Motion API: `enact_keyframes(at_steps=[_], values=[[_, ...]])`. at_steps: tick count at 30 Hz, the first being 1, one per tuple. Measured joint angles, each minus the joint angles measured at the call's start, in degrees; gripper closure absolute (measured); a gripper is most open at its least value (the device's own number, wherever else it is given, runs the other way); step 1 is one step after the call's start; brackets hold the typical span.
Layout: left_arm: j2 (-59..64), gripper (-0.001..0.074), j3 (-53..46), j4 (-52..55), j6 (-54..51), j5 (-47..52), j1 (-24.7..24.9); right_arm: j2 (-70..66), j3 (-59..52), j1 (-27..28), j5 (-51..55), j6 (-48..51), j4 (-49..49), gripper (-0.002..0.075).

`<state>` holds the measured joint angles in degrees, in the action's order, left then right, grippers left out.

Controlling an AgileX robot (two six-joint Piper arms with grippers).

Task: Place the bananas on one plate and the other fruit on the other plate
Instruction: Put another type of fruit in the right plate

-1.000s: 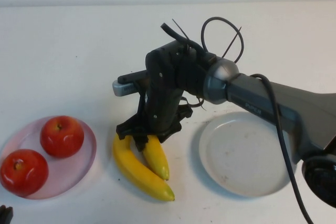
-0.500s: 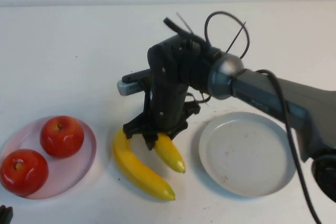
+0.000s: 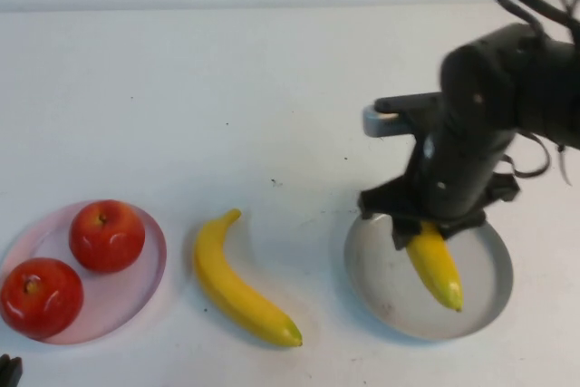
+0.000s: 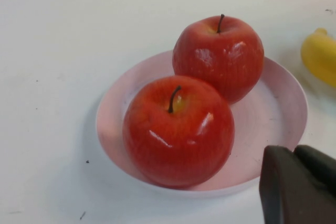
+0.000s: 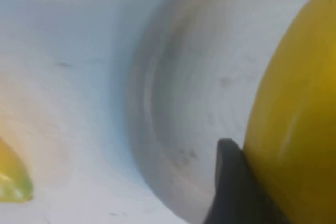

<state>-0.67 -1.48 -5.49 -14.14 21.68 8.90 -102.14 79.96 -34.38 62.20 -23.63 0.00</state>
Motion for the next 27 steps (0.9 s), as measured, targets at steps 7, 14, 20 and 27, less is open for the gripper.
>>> enact_keyframes(at_steps=[7,14,20,27], values=[[0.0,0.0733,0.0,0.0,0.0,0.0,0.0,1.48,-6.87,1.31,-4.52,-0.38,1.31,0.0415],[0.0,0.0733,0.0,0.0,0.0,0.0,0.0,-1.77,-6.98,1.31,-6.27,-0.47,2.62,0.0416],[0.0,0.0733,0.0,0.0,0.0,0.0,0.0,-2.89,-6.98,1.67,-7.04,-0.47,2.86,0.0393],[0.0,0.0733,0.0,0.0,0.0,0.0,0.0,-2.2,-6.85,1.71,-5.76,-0.47,2.85,0.0265]])
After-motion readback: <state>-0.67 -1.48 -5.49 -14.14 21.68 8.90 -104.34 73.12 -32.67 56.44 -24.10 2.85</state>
